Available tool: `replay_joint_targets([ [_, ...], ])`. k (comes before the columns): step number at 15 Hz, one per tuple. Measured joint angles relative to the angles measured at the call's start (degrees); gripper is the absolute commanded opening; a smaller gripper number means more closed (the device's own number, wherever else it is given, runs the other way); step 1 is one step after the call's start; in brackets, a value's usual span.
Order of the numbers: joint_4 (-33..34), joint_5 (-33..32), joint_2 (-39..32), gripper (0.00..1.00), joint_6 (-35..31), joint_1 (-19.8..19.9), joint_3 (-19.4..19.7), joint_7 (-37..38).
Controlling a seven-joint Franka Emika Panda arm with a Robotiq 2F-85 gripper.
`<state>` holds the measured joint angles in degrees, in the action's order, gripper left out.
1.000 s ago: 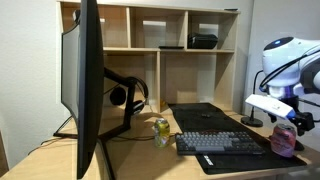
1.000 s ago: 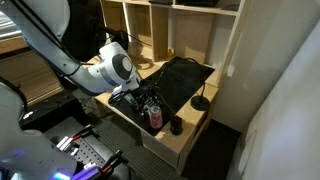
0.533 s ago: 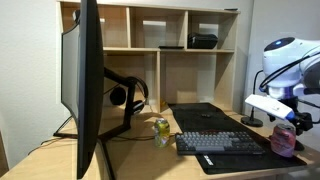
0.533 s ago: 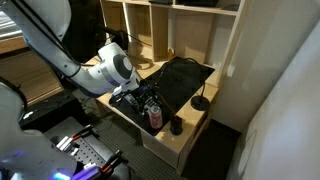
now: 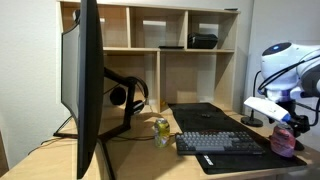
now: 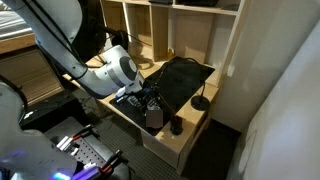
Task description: Put the pink can next to the yellow one
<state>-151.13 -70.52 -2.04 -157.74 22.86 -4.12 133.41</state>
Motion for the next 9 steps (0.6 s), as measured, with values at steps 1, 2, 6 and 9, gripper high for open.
replay_joint_targets([
  [1, 0.26, -0.21, -0.27, 1.00, 0.14, -0.02, 0.00, 0.43],
  [2, 0.63, -0.64, -0.67, 1.00, 0.15, -0.02, 0.00, 1.04],
  [6, 1.73, -1.85, -1.82, 1.00, 0.15, -0.03, 0.00, 3.06],
  [9, 1.73, -1.77, -1.81, 1.00, 0.18, -0.05, 0.00, 3.06],
])
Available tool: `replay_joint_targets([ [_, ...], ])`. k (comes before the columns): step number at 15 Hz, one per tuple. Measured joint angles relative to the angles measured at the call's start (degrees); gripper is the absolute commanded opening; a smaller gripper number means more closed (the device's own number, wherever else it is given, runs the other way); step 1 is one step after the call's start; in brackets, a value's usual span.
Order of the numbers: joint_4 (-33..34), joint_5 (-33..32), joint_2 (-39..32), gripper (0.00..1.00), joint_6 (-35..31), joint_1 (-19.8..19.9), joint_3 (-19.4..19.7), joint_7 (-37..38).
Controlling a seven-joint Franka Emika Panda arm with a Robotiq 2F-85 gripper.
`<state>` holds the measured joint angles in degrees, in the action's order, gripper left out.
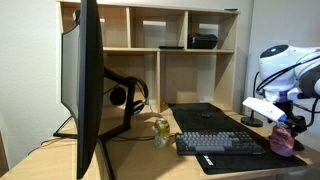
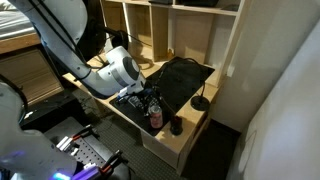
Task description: Put the pink can next to the yellow one
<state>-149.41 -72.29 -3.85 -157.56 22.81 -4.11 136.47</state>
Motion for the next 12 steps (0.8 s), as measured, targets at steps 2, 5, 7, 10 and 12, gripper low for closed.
replay_joint_targets([
  [2, -0.04, 0.55, -0.22, 1.00, 0.44, 0.02, 0.00, -0.55],
  [5, -0.03, 0.99, -1.41, 1.00, 0.95, 0.11, 0.17, -1.02],
  [7, 0.08, 1.24, -2.16, 1.00, 1.14, 0.11, 0.31, -1.05],
  [10, 0.17, 1.12, -2.43, 0.73, 1.10, 0.07, 0.34, -0.89],
  [12, 0.19, 1.03, -2.43, 0.59, 1.06, 0.04, 0.34, -0.50],
])
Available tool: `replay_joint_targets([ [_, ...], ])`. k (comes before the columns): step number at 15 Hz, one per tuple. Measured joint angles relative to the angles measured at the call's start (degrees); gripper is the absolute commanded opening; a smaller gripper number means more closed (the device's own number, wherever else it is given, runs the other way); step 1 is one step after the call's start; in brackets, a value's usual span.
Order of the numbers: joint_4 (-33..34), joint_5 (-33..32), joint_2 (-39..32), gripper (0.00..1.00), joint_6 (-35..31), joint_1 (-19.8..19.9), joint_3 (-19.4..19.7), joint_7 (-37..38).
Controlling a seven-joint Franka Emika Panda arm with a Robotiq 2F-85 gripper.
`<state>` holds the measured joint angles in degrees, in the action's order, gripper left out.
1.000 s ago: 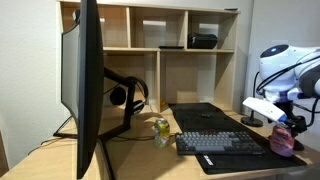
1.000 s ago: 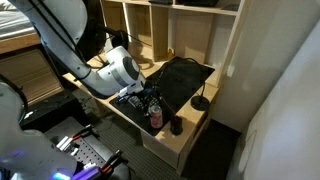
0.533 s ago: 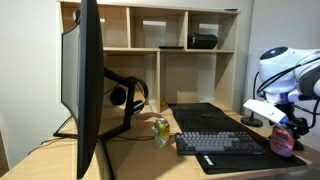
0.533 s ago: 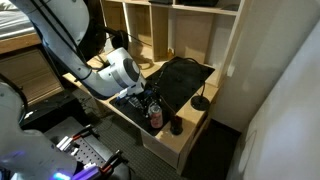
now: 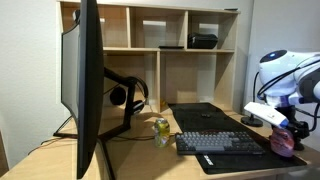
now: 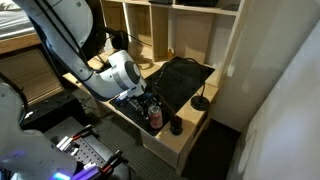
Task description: Put the pink can next to the yellow one
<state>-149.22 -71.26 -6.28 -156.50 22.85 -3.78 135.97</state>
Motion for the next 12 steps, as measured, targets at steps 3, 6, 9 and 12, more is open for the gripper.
replay_joint_targets([
  [3, 0.17, -0.13, 0.18, 0.49, 0.00, 0.00, 0.00, 0.23],
  [6, 0.23, -0.21, 0.13, 0.49, 0.00, -0.01, 0.00, 0.41],
  [9, 0.23, -0.18, 0.13, 0.49, -0.11, -0.01, 0.00, 0.42],
  [12, -0.78, -0.09, 1.70, 0.49, -3.84, -0.01, -0.06, -0.83],
])
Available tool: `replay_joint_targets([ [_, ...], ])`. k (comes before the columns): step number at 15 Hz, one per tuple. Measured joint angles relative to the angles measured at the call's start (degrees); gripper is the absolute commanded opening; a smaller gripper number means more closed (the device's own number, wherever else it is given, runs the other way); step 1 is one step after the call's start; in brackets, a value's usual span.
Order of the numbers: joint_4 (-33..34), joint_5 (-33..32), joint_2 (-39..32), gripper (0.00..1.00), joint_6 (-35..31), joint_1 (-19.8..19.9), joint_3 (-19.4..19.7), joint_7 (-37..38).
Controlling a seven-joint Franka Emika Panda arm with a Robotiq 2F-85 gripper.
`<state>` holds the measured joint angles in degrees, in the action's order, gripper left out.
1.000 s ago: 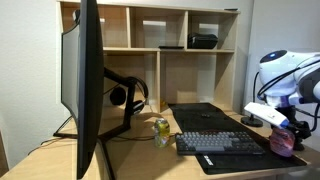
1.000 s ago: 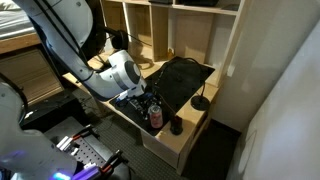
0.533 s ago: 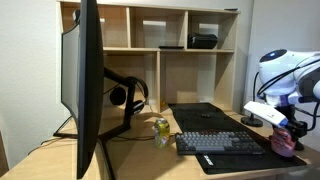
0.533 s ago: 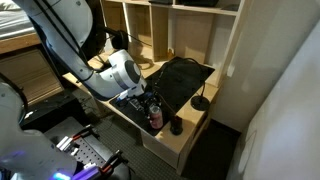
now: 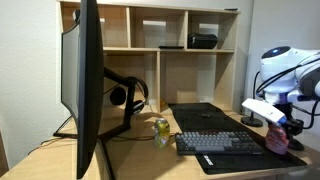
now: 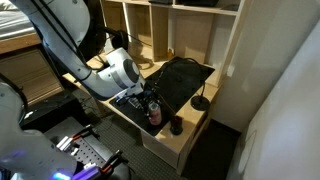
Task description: Put the pink can next to the yellow one
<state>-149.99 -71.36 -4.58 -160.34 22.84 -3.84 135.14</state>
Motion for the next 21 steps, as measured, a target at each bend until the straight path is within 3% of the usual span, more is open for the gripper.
replay_joint_targets([
  [6, -9.36, -1.46, 15.76, 0.49, -9.82, -1.21, -0.42, -4.53],
  [7, -10.18, -2.54, 18.15, 0.74, -10.34, -1.73, -0.32, -4.38],
  [9, -9.87, -3.25, 19.85, 0.74, -10.36, -2.36, 0.34, -3.87],
  [10, -9.70, -3.34, 19.78, 0.49, -10.36, -2.37, 0.70, -3.87],
  [14, -9.50, -4.16, 19.72, 0.49, -11.66, -3.50, 0.39, -4.04],
  [20, -8.78, -4.36, 20.22, 0.49, -15.03, -17.93, -8.60, 0.39],
  [21, -8.78, -4.36, 20.25, 0.74, -15.85, -20.31, -10.08, 1.02],
])
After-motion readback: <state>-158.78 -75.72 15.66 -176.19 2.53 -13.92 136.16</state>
